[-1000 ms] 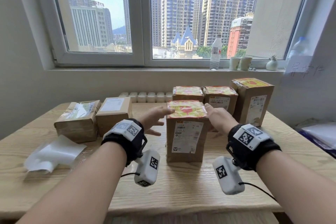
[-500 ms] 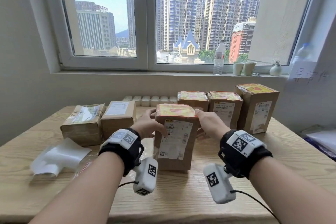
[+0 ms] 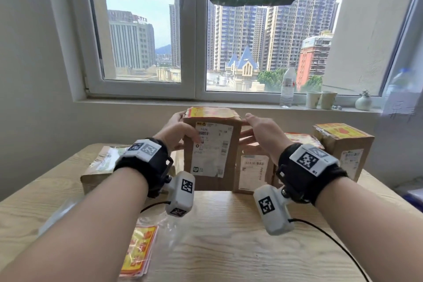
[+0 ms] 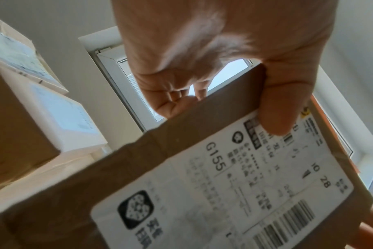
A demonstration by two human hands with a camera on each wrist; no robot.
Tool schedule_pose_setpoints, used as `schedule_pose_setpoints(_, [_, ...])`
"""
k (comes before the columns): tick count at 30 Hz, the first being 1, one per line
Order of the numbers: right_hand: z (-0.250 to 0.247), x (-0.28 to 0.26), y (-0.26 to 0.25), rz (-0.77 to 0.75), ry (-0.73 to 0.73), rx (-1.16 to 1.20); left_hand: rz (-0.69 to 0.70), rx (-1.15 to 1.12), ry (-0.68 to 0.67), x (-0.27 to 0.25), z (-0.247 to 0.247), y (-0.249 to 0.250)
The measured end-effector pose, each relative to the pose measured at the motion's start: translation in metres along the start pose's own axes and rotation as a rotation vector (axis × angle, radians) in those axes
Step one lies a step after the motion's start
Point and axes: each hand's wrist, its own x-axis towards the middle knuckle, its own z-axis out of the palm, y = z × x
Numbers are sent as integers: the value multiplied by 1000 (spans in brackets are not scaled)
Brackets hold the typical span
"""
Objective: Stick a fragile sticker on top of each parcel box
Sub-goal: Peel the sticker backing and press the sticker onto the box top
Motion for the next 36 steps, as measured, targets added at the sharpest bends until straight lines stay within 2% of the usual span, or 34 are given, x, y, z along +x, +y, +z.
schedule_pose_setpoints(4, [-3,22,-3,-137,62,-68,43,-48,73,24,-5,7])
schedule_pose_setpoints(8, [-9,46,12,-263,179,-230,44,-45,121,55,-7,-5])
schedule_pose_setpoints(12, [-11,59,36,-282,148,-520,-10,-38,130,79,-3,-26])
schedule_pose_setpoints(15, [-9,66,53,-243,113,-657,-75,2,97,91,4,-42])
schedule_pose_setpoints(25, [-6,77,77,-211,130,-755,-262,94,14,113,13,-84])
schedule_pose_setpoints(31, [-4,75,77,-222,138,-764,-279,81,-45,115,10,-85])
schedule_pose_setpoints(36, [-3,70,75,-212,153,-752,-266,178,-69,108,10,-82])
